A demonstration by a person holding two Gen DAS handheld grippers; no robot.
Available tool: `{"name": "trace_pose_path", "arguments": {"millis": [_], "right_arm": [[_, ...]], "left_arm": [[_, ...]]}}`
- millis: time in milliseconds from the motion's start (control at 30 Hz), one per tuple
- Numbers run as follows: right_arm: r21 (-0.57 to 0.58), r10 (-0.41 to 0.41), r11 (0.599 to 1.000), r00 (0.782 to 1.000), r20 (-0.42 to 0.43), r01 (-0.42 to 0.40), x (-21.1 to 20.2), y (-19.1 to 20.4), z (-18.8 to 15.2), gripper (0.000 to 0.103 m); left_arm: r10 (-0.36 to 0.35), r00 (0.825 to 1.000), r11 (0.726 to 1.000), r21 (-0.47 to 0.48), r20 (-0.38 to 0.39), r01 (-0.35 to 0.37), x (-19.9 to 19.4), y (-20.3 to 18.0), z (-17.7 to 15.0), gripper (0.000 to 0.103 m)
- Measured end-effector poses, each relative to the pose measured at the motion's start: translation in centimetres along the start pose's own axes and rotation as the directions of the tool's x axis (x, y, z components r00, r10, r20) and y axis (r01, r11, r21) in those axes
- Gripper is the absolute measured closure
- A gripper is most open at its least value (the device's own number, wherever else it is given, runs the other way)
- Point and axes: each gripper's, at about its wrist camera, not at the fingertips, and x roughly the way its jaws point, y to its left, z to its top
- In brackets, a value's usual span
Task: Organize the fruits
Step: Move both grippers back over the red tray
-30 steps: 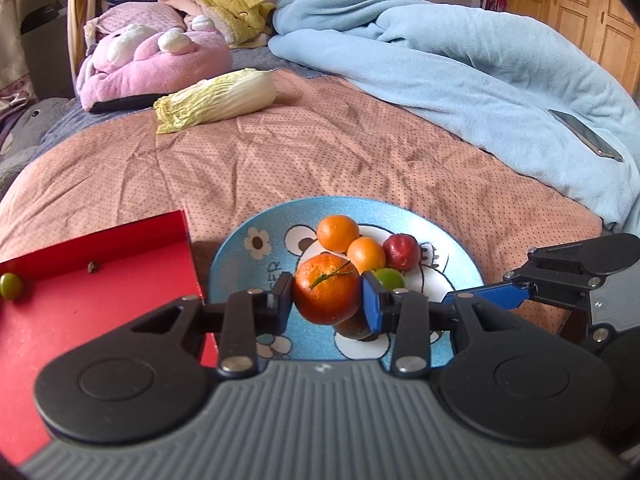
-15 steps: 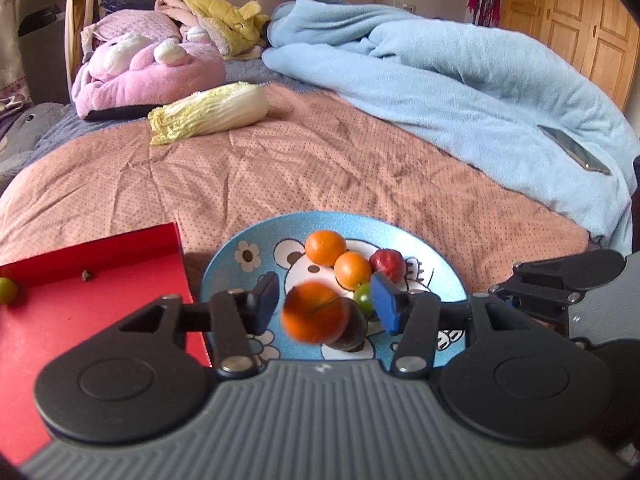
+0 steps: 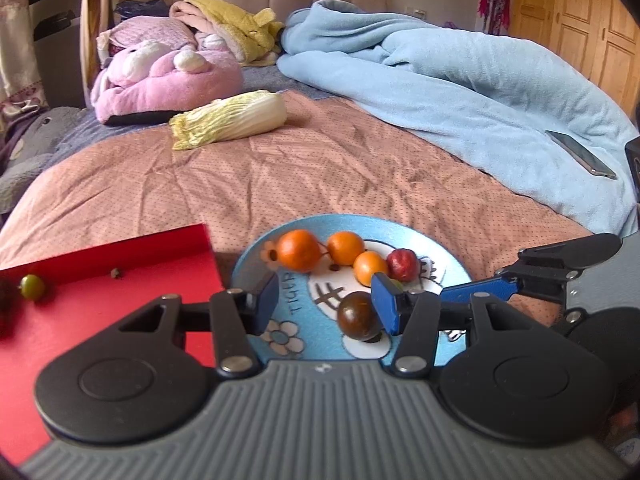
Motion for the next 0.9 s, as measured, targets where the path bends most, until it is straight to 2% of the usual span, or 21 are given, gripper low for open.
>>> {"name": "trace_pose_path", "arguments": {"millis": [233, 333, 433, 600, 733, 800, 900], "right_arm": [[-0.016, 0.023, 1.000, 1.000, 0.012, -0.023, 0.2, 1.7, 1.5, 0.018], [-0.024, 0.030, 0.999, 0.999, 0.018, -0.029, 0.2, 2.4, 2.2, 0.018], [-0.029, 0.034, 0.999, 0.999, 0.025, -0.034, 0.1, 2.9, 3.0, 0.018], [-0.037, 0.041, 0.999, 0.998, 0.052, -0.039, -0.3, 3.6, 4.7, 0.018], [-0.046, 0.055, 0.998, 0.996, 0.067, -0.052, -0.1, 4.4, 5.8, 0.018], [-0.057, 0.069, 0.996, 0.995, 0.071, -0.065, 0.4, 5.1, 6.1, 0.018], [-0.084, 0.090, 0.993, 0.994, 0.055, -0.085, 1.5, 6.5, 6.6, 0.018]], "left_arm": [[0.112, 0.994, 0.992, -0.054, -0.018, -0.113, -0.8, 2.4, 0.1, 0.049], [0.203, 0.979, 0.975, -0.081, -0.036, -0.205, -0.9, 3.8, 0.2, 0.049], [0.299, 0.953, 0.947, -0.106, -0.053, -0.303, -1.2, 5.6, 0.4, 0.049], [0.455, 0.889, 0.881, -0.118, -0.049, -0.458, -2.0, 8.8, 1.1, 0.049], [0.520, 0.850, 0.837, -0.150, -0.082, -0.527, -2.2, 11.2, 1.8, 0.049], [0.557, 0.825, 0.806, -0.181, -0.096, -0.564, -2.3, 12.5, 2.0, 0.049], [0.568, 0.810, 0.771, -0.251, -0.144, -0.585, -2.4, 14.0, 1.6, 0.049]]}}
